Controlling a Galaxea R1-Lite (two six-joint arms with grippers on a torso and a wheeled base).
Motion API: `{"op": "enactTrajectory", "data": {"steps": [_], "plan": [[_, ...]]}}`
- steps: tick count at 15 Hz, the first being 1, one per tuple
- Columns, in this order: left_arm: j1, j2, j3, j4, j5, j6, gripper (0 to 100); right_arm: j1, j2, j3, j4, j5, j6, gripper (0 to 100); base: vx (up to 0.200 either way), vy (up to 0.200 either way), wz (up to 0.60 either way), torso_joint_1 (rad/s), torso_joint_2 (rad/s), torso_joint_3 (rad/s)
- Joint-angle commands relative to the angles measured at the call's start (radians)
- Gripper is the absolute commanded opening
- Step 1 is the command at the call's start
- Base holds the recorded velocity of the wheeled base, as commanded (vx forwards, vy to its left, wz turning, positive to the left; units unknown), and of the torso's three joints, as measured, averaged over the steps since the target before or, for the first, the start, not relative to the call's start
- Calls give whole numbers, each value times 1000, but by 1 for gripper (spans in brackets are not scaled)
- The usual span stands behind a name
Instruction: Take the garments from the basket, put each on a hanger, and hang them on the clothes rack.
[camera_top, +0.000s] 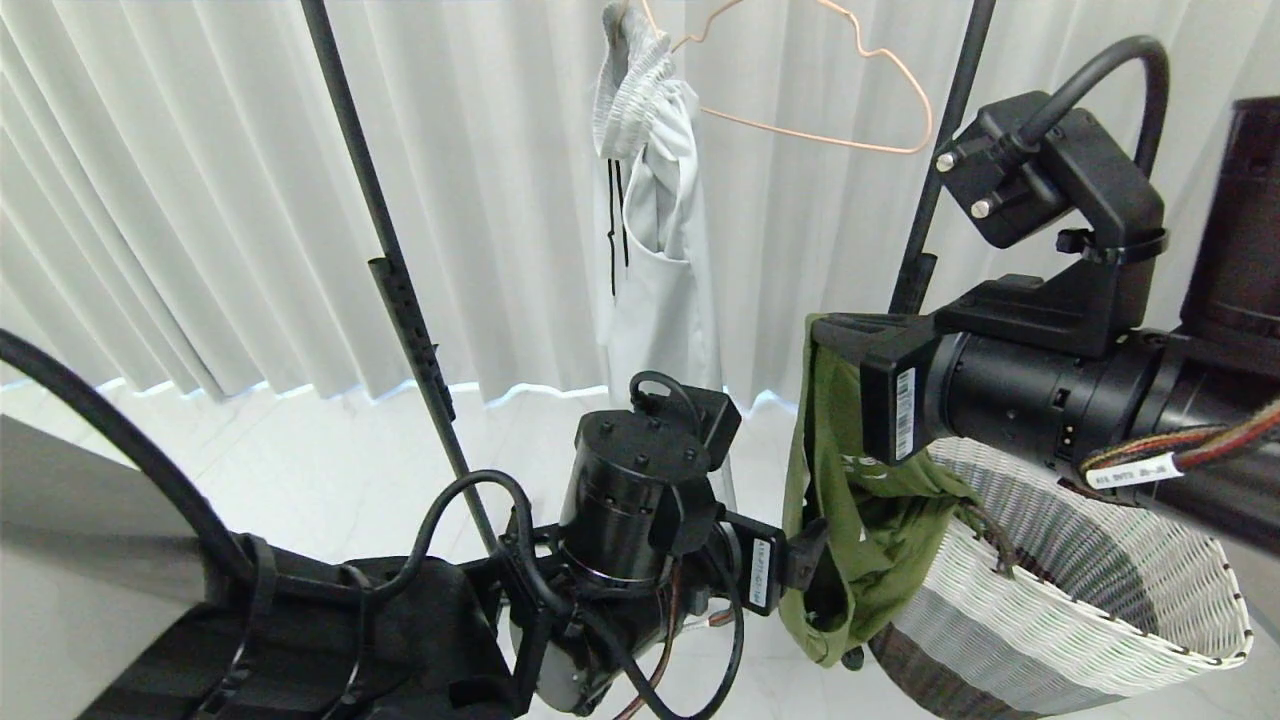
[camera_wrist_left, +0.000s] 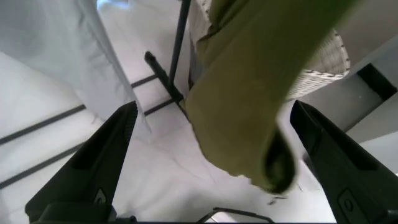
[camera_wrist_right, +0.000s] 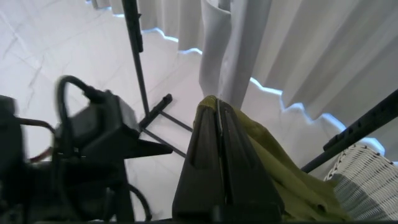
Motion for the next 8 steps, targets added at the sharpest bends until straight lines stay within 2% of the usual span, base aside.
{"op": "enactTrajectory", "data": {"steps": [1, 8], "plan": [[9, 64, -15, 1, 35, 2, 100, 6, -6, 1, -1, 0, -1, 0, 0, 0, 0, 0, 0, 0], [-10, 102, 86, 3, 49, 5, 100, 9, -18, 3, 2, 0, -4, 0, 0, 0, 0, 0, 0, 0]]}}
